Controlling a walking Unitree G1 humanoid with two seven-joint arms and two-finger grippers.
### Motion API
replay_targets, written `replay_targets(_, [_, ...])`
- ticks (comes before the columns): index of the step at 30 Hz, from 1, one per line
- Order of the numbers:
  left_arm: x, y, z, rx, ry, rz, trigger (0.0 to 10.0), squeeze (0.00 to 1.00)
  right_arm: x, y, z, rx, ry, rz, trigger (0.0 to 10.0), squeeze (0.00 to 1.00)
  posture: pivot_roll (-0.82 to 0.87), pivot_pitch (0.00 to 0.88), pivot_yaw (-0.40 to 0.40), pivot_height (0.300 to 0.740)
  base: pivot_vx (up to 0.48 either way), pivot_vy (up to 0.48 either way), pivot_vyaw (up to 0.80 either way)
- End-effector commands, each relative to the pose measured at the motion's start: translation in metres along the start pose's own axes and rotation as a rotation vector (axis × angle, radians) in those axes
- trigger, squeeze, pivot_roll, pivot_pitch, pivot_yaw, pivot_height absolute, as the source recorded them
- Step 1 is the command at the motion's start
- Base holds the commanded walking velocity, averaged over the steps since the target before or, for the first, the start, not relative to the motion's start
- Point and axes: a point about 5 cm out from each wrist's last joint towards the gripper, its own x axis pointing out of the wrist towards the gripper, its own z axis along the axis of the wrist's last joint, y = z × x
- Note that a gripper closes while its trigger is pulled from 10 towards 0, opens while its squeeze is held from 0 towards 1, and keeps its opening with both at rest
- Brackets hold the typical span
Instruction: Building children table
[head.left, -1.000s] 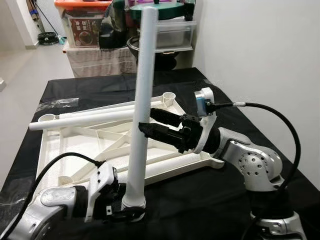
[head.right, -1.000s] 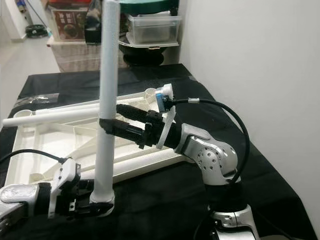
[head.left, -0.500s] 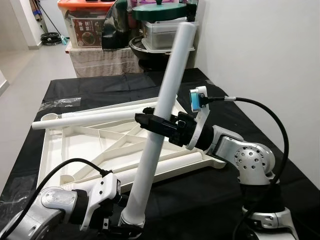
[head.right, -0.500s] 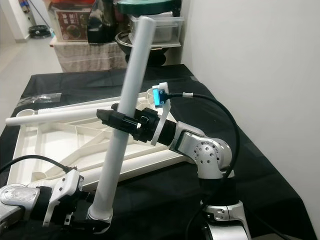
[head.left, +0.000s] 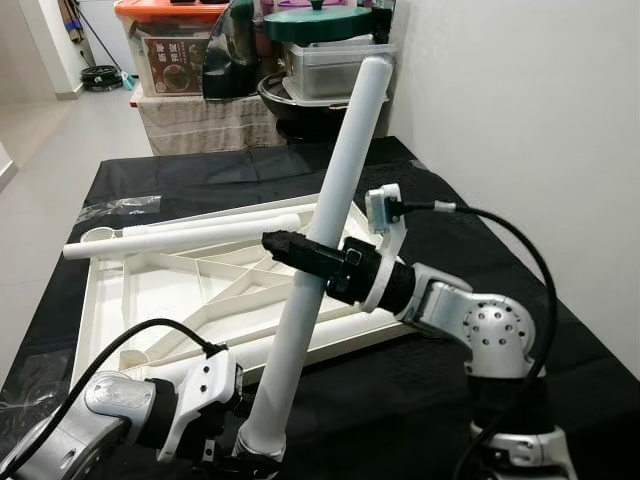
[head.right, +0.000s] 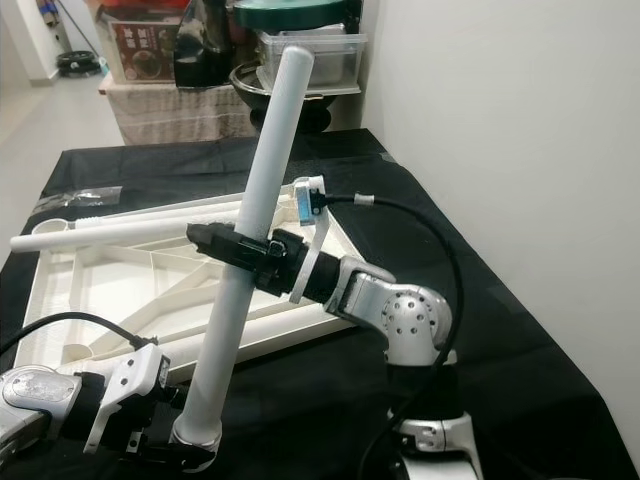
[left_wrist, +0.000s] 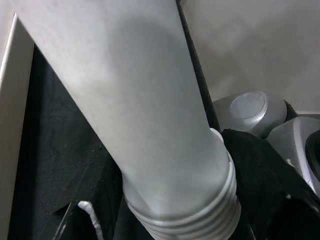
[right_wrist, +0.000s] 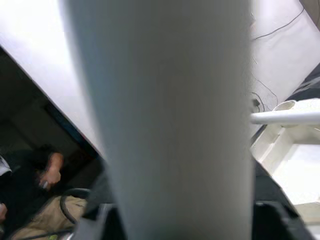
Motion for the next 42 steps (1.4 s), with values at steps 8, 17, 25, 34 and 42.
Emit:
replay_targets(8, [0.003, 0.0, 0.007, 0.071, 0.003, -0.03, 10.0, 0.0, -0.001, 0.001, -0.009, 0.03, 0.012, -0.003, 0.0, 0.0, 0.02, 0.0, -0.026, 0.74, 0.0, 0.0, 0.0])
replay_targets(17, [0.006, 0.001, 0.008, 0.079, -0.003, -0.038, 10.0, 0.0, -0.001, 0.004, -0.015, 0.045, -0.005, -0.012, 0.0, 0.0, 0.02, 0.0, -0.022, 0.74, 0.0, 0.0, 0.0])
replay_targets(25, [0.006, 0.003, 0.007, 0.082, -0.001, -0.03, 10.0, 0.0, 0.0, 0.006, -0.012, 0.039, -0.022, -0.012, 0.0, 0.0, 0.02, 0.0, -0.023, 0.74, 0.0, 0.0, 0.0])
replay_targets(34, [0.008, 0.004, 0.007, 0.084, -0.008, -0.027, 10.0, 0.0, 0.001, 0.01, -0.02, 0.022, 0.023, -0.02, 10.0, 1.0, 0.01, 0.0, -0.021, 0.74, 0.0, 0.0, 0.0])
replay_targets(42, [0.007, 0.007, 0.009, 0.097, -0.01, -0.029, 10.0, 0.0, -0.001, 0.012, -0.025, 0.005, 0.056, -0.026, 10.0, 0.0, 0.01, 0.0, -0.022, 0.74, 0.0, 0.0, 0.0])
